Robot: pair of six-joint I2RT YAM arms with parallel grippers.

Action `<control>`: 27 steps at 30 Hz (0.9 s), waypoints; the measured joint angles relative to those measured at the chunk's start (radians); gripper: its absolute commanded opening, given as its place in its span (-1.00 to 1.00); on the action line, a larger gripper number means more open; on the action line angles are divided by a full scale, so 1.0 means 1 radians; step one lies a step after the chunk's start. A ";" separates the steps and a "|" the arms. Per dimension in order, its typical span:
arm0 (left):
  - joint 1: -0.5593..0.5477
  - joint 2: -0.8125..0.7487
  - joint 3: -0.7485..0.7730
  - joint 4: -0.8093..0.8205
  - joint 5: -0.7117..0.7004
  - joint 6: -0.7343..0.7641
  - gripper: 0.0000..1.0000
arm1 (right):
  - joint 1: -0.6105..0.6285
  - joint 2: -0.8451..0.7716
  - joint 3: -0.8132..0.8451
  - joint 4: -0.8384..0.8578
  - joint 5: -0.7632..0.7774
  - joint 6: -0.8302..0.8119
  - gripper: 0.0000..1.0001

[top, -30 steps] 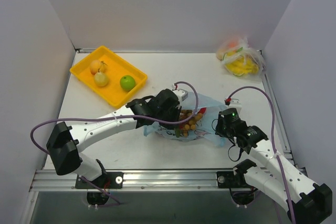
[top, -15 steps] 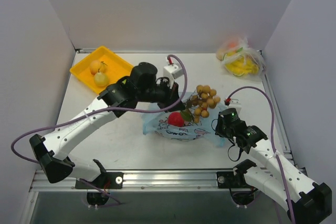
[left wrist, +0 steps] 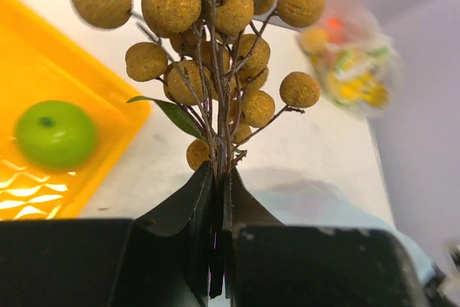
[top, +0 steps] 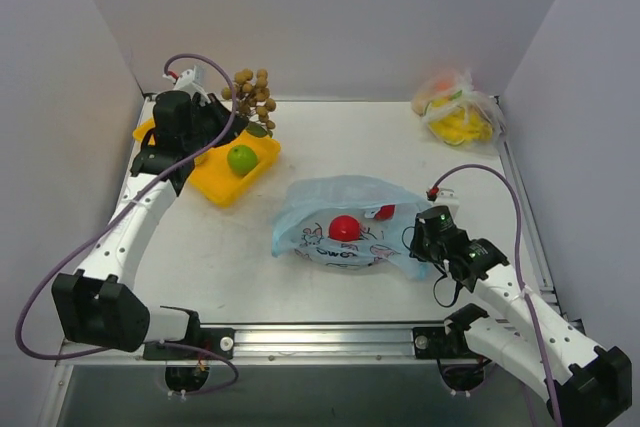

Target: Untie the knot of the plastic bag and take out the fruit

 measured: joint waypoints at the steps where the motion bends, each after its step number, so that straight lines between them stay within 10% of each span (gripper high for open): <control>1: 0.022 0.014 -0.013 0.013 -0.038 -0.005 -1.00 | 0.000 0.003 0.000 0.000 0.000 0.000 -0.56; 11: 0.179 0.386 0.055 0.086 -0.268 0.004 -1.00 | 0.000 0.032 0.000 0.000 -0.001 -0.003 -0.56; 15: 0.208 0.491 0.121 0.085 -0.317 0.001 -0.54 | 0.000 0.032 0.002 0.000 0.000 -0.005 -0.56; 19: 0.214 0.527 0.156 0.087 -0.341 0.002 0.48 | 0.000 0.032 0.004 0.000 0.000 -0.007 -0.54; 27: 0.208 0.418 0.100 0.080 -0.342 0.003 0.92 | -0.001 0.042 0.023 -0.001 -0.001 -0.020 0.04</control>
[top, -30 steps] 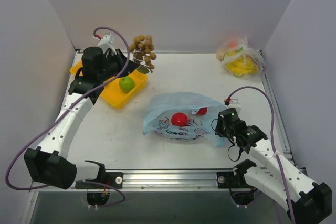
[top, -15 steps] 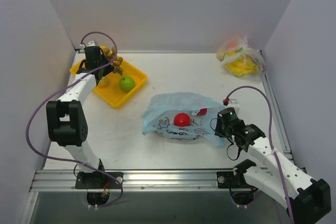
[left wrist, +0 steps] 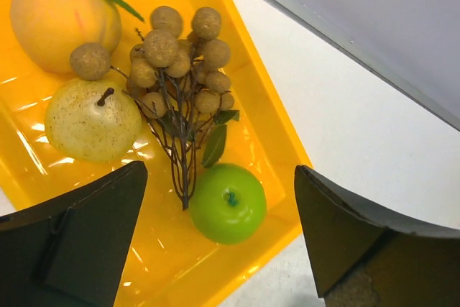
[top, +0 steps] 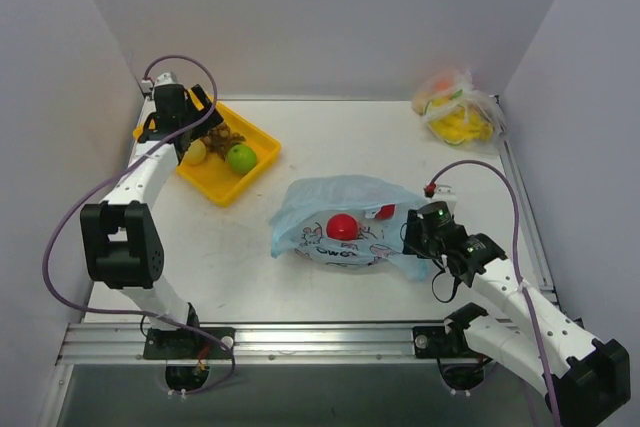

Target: Untie the knot of the plastic bag and take out the fruit

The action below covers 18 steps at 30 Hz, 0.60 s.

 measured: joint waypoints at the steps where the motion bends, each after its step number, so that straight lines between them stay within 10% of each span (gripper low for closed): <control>1: -0.003 -0.035 -0.016 -0.010 0.002 0.003 0.94 | 0.000 0.000 0.005 -0.001 0.000 -0.001 0.17; 7: -0.100 -0.334 -0.138 -0.043 0.003 0.069 0.95 | 0.000 -0.011 0.079 -0.042 -0.018 -0.038 0.98; 18: -0.315 -0.780 -0.373 -0.242 0.036 0.180 0.95 | 0.003 0.020 0.433 -0.262 -0.058 -0.158 1.00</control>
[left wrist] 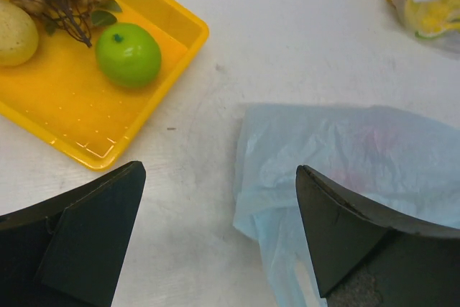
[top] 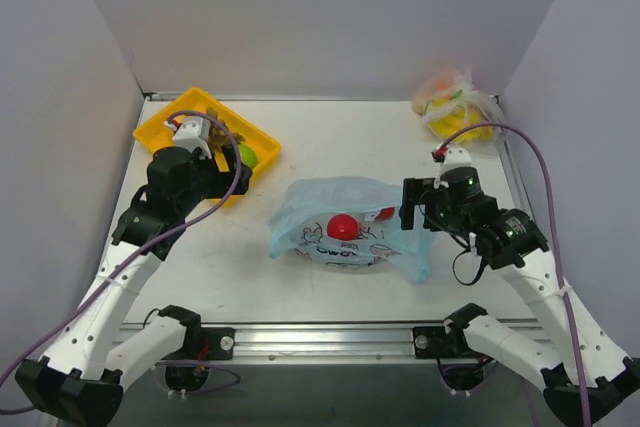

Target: Untie the knot of the plastic bag and take out the fruit

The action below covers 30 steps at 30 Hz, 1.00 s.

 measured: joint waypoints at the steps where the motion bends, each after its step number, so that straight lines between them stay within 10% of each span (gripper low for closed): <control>1: -0.019 -0.023 -0.005 -0.027 0.007 0.005 0.95 | 0.002 0.015 0.045 -0.014 -0.007 -0.019 1.00; 17: -0.401 -0.089 0.022 -0.186 0.001 -0.015 0.95 | 0.205 0.466 0.460 -0.139 -0.208 -0.432 0.96; 30: -0.728 0.024 0.126 -0.192 -0.166 -0.035 0.95 | 0.221 0.798 0.531 -0.056 -0.275 -0.492 -0.67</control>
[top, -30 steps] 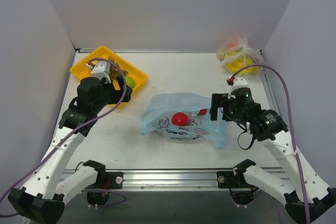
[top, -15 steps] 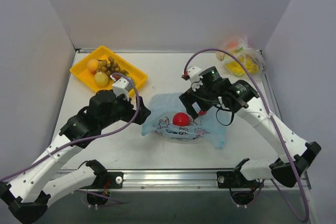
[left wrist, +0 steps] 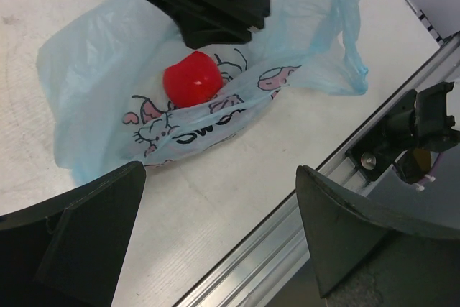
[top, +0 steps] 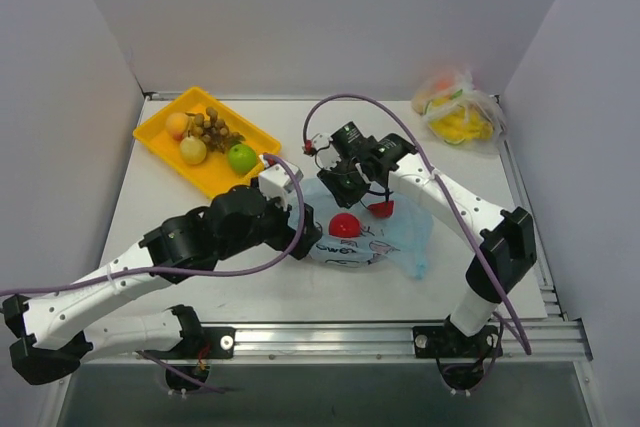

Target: Untie the knot of the plastic bag and take out the fruit

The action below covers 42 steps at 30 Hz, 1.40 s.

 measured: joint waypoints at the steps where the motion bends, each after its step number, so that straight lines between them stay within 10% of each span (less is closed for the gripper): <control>1: -0.019 0.014 0.001 0.002 -0.010 0.001 0.95 | 0.000 0.015 0.009 0.010 -0.008 0.008 -0.73; 5: -0.076 0.084 0.001 0.020 -0.038 0.009 0.95 | -0.001 0.060 0.035 0.065 -0.019 0.043 -1.00; 16: -0.142 0.244 -0.083 0.264 -0.175 0.004 0.95 | -0.089 0.039 -0.113 0.255 0.011 0.277 -1.00; 42: 0.030 0.613 -0.159 0.612 -0.222 -0.006 0.95 | -0.142 -0.117 -0.252 0.326 0.029 0.532 -1.00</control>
